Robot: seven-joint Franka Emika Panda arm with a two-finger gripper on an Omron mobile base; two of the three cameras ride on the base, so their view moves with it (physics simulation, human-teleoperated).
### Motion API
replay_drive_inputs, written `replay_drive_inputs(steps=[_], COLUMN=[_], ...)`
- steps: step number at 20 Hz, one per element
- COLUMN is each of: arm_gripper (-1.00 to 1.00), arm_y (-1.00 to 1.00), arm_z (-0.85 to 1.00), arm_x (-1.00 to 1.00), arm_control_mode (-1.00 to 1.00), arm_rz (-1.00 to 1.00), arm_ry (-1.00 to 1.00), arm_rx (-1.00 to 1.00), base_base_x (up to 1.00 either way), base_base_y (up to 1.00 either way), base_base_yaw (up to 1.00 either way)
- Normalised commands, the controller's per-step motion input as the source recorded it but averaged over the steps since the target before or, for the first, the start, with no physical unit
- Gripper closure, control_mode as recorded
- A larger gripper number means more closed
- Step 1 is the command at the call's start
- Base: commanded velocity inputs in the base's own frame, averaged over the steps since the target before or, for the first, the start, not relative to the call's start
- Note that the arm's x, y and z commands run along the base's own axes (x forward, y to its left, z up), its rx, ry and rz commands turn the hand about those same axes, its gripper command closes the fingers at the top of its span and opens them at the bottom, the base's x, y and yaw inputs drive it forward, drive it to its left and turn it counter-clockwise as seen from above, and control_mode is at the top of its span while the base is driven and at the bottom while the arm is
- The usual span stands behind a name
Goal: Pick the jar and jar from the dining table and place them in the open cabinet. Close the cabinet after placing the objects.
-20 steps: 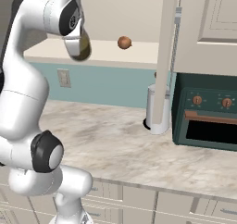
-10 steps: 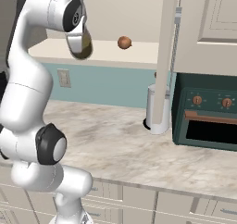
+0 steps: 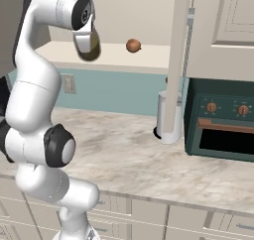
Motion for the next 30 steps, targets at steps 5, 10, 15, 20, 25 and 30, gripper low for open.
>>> replay_drive_inputs(steps=[5,10,15,20,25,30], arm_gripper=[1.00,1.00,1.00,1.00,-1.00,-1.00], arm_y=[0.00,0.00,0.00,0.00,0.00,0.00], arm_z=[0.00,0.00,0.00,0.00,0.00,-0.07], arm_x=[0.16,0.14,0.11,0.00,0.00,0.01], arm_control_mode=[-1.00,-1.00,-1.00,-1.00,-1.00,-1.00], arm_rz=[0.00,0.00,0.00,0.00,0.00,0.00], arm_ry=[0.00,0.00,0.00,0.00,0.00,-0.09], arm_rx=[0.00,0.00,0.00,0.00,0.00,0.00], base_base_x=[0.00,0.00,0.00,0.00,0.00,0.00], base_base_y=[0.00,0.00,0.00,0.00,0.00,0.00], base_base_yaw=[0.00,0.00,0.00,0.00,0.00,0.00])
